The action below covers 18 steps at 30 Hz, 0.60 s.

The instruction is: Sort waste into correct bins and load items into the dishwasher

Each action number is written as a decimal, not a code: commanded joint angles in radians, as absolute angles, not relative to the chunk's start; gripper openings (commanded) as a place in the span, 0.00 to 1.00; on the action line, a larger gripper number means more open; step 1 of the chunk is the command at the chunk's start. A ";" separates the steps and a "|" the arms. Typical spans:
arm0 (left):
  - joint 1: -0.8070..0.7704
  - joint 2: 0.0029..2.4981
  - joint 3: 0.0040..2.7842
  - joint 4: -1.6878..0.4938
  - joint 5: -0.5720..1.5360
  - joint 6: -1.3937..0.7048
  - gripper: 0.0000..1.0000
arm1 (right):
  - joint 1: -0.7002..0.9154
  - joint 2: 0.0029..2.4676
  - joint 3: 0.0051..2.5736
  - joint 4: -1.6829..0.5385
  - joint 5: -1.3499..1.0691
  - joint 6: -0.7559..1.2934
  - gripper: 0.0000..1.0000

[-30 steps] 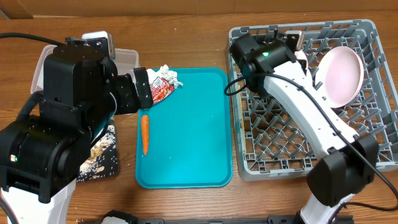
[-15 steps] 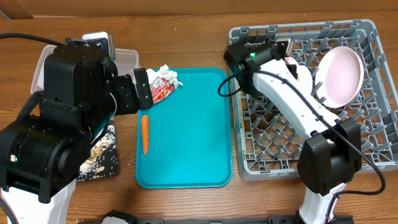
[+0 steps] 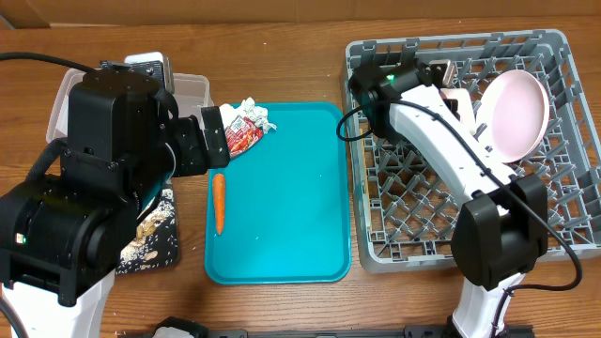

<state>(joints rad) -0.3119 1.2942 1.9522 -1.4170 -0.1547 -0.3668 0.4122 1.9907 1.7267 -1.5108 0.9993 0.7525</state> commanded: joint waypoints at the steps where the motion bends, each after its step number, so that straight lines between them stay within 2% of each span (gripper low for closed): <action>1: -0.306 1.295 1.961 -1.409 -0.168 -0.362 1.00 | 0.411 2.004 1.721 -1.503 0.962 0.786 0.04; 9: -0.306 1.296 1.961 -1.438 -0.168 -0.358 1.00 | 0.370 2.028 1.721 -1.510 1.054 0.785 0.04; 18: -0.306 1.296 1.961 -1.404 -0.167 -0.359 1.00 | 0.312 2.028 1.721 -1.521 1.004 0.786 0.04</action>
<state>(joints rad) -0.3119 1.2942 1.9522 -1.4162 -0.1543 -0.3664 0.3420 2.0094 1.7267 -1.5223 0.9966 0.7712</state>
